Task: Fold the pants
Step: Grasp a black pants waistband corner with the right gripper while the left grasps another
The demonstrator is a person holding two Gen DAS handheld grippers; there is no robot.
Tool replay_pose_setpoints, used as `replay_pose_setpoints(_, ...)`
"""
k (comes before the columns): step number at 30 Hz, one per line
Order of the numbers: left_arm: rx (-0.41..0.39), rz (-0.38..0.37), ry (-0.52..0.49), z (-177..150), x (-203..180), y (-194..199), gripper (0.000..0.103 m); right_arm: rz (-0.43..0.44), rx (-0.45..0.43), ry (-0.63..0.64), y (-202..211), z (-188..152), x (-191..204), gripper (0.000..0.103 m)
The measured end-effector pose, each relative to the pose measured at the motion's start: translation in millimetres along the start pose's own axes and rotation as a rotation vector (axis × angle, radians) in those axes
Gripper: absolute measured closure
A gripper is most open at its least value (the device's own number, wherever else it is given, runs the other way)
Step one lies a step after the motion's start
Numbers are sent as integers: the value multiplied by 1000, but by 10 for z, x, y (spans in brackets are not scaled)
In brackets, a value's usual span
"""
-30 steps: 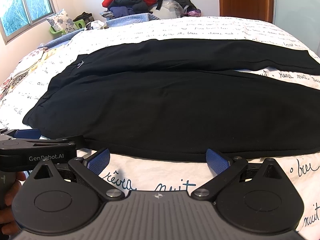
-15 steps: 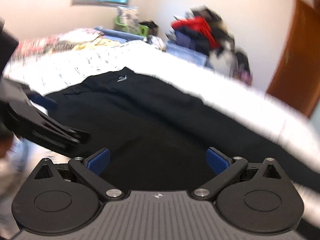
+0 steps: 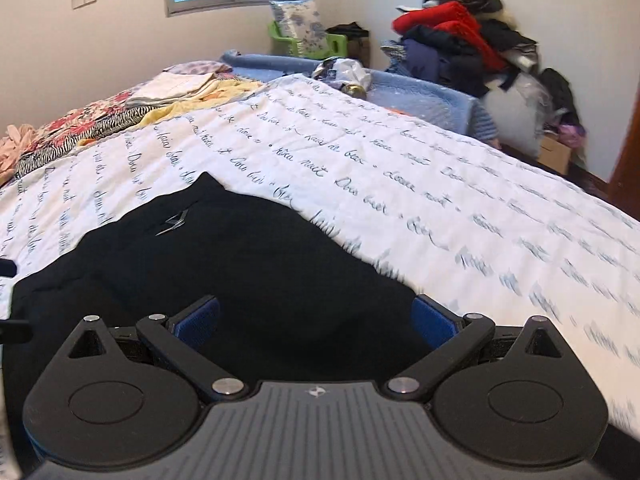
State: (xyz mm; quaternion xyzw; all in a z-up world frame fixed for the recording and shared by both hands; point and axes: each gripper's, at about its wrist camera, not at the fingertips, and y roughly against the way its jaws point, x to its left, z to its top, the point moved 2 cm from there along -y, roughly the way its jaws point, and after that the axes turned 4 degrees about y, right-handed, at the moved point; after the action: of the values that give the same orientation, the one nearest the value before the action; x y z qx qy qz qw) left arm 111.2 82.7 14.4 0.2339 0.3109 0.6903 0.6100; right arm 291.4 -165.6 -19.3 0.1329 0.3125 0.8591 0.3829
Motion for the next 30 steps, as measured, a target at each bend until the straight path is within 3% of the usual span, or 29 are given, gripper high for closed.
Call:
replay_pose_setpoints(6,64,1,63,151,103,-244,11,78,61,16,-618,188,-281,5)
replay_pose_setpoints(8,69,-9,67,221,99,-293,12,92,130,14,-796,192,-335,26)
replay_pose_setpoints(10,61,-19,61,316,72,-355,12,102,166,-5,-909,168,-386,33)
replay_pose_setpoints(12,55,-16,50,423,32,-404,11,148,163,-25,-898,154,-422,47)
replay_pose_setpoints(14,48,-32,47,529,-13,-457,11,175,160,-36,-832,149,-423,72)
replay_pose_setpoints(17,44,-62,89,733,-68,-591,11,144,138,11,-730,143,-358,90)
replay_pose_setpoints(20,52,-92,151,935,-99,-755,11,59,77,103,-577,113,-136,93)
replay_pose_setpoints(26,152,-248,338,1311,-67,-1142,11,-185,-41,543,-272,-139,738,94)
replay_pose_setpoints(30,217,-311,460,1420,30,-1394,11,-243,-86,714,-126,-410,1098,94)
